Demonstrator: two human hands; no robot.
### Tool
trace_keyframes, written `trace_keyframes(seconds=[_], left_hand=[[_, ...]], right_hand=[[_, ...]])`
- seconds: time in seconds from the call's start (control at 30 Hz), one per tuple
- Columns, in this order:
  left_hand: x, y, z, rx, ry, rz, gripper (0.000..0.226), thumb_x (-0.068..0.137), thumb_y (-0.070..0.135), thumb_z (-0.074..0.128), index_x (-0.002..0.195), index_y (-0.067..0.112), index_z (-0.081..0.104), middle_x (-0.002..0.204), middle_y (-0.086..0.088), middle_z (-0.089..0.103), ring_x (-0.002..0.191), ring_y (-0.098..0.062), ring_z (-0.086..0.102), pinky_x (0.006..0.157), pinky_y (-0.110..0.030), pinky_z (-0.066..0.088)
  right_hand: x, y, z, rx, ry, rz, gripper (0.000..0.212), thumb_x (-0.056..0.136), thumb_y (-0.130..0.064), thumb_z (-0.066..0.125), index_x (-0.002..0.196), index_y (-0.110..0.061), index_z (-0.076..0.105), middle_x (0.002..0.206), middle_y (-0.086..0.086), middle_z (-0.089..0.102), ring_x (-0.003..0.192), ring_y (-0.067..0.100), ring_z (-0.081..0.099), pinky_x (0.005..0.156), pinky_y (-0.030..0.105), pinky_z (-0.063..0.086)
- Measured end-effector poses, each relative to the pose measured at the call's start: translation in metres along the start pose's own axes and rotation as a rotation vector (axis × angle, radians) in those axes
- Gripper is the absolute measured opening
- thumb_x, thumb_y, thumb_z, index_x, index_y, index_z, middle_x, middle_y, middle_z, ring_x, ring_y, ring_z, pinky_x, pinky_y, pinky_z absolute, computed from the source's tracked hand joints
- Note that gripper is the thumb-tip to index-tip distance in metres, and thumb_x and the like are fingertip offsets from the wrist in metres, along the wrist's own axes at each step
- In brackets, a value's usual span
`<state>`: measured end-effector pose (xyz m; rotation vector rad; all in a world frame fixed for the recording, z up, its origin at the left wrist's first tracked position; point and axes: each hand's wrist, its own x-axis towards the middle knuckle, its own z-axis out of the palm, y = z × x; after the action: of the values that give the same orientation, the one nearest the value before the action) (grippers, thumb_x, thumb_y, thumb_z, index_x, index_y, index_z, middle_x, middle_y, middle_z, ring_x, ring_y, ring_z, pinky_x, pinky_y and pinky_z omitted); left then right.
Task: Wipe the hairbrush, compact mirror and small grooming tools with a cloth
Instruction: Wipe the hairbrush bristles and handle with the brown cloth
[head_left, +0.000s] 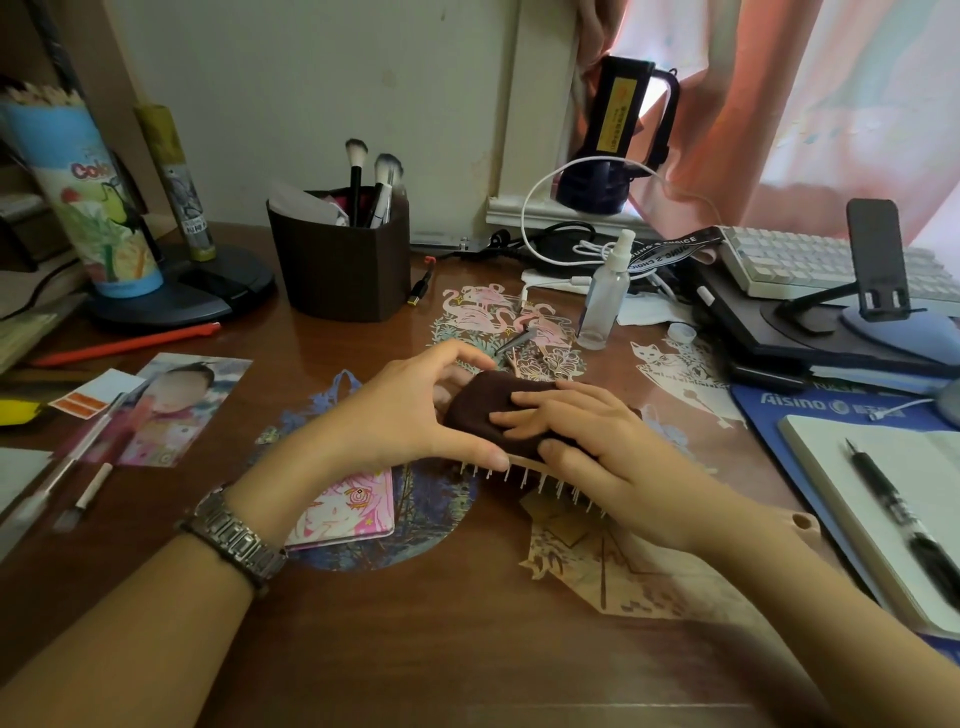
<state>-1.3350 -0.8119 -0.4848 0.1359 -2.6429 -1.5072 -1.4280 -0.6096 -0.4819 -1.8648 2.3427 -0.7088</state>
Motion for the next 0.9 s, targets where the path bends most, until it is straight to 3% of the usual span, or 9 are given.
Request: trace_keyframes(seconds=[0.27, 0.4, 0.57, 0.67, 0.77, 0.9], left_hand=[[-0.001, 0.003, 0.002, 0.063, 0.01, -0.008, 0.078, 0.04, 0.054, 0.084, 0.107, 0.035, 0.047, 0.11, 0.015, 0.061, 0.087, -0.009, 0.067, 0.081, -0.038, 0.057], [-0.001, 0.004, 0.002, 0.045, -0.005, 0.002, 0.07, 0.044, 0.049, 0.084, 0.098, 0.029, 0.044, 0.108, 0.01, 0.064, 0.081, -0.012, 0.068, 0.08, -0.039, 0.058], [-0.002, 0.007, 0.001, 0.052, -0.015, -0.005, 0.066, 0.046, 0.044, 0.085, 0.094, 0.028, 0.043, 0.109, 0.009, 0.063, 0.08, -0.013, 0.068, 0.078, -0.036, 0.058], [-0.003, 0.008, 0.0, 0.046, -0.004, 0.002, 0.065, 0.049, 0.037, 0.086, 0.097, 0.023, 0.043, 0.11, 0.008, 0.063, 0.081, -0.013, 0.068, 0.078, -0.032, 0.058], [-0.003, 0.009, -0.001, 0.054, -0.005, 0.008, 0.065, 0.054, 0.033, 0.087, 0.104, 0.026, 0.047, 0.109, 0.012, 0.063, 0.089, -0.008, 0.066, 0.082, -0.029, 0.056], [-0.002, 0.008, 0.001, 0.069, -0.055, 0.007, 0.074, 0.054, 0.036, 0.088, 0.115, 0.04, 0.046, 0.112, 0.029, 0.059, 0.105, 0.009, 0.056, 0.089, -0.018, 0.045]], right_hand=[[-0.021, 0.011, -0.006, 0.04, -0.003, 0.023, 0.038, 0.094, -0.03, 0.03, 0.118, -0.023, 0.059, 0.134, -0.023, 0.052, 0.134, -0.009, 0.032, 0.116, 0.017, 0.012], [-0.044, 0.019, -0.015, 0.084, 0.013, 0.074, 0.036, 0.094, -0.031, 0.033, 0.118, -0.03, 0.06, 0.133, -0.031, 0.05, 0.134, -0.01, 0.033, 0.113, 0.014, 0.019], [-0.068, 0.027, -0.024, 0.129, 0.038, 0.114, 0.035, 0.093, -0.035, 0.034, 0.113, -0.03, 0.062, 0.131, -0.032, 0.051, 0.132, -0.009, 0.037, 0.108, 0.028, 0.03], [-0.077, 0.031, -0.026, 0.136, 0.031, 0.126, 0.03, 0.096, -0.029, 0.039, 0.114, -0.031, 0.062, 0.13, -0.034, 0.051, 0.131, -0.01, 0.037, 0.108, 0.024, 0.032], [-0.082, 0.032, -0.027, 0.139, 0.006, 0.137, 0.031, 0.096, -0.022, 0.042, 0.119, -0.034, 0.06, 0.133, -0.034, 0.049, 0.133, -0.009, 0.035, 0.109, 0.015, 0.03], [-0.083, 0.034, -0.026, 0.063, -0.012, 0.092, 0.039, 0.092, -0.038, 0.051, 0.13, -0.035, 0.053, 0.139, -0.031, 0.045, 0.135, -0.007, 0.033, 0.111, 0.018, 0.031]])
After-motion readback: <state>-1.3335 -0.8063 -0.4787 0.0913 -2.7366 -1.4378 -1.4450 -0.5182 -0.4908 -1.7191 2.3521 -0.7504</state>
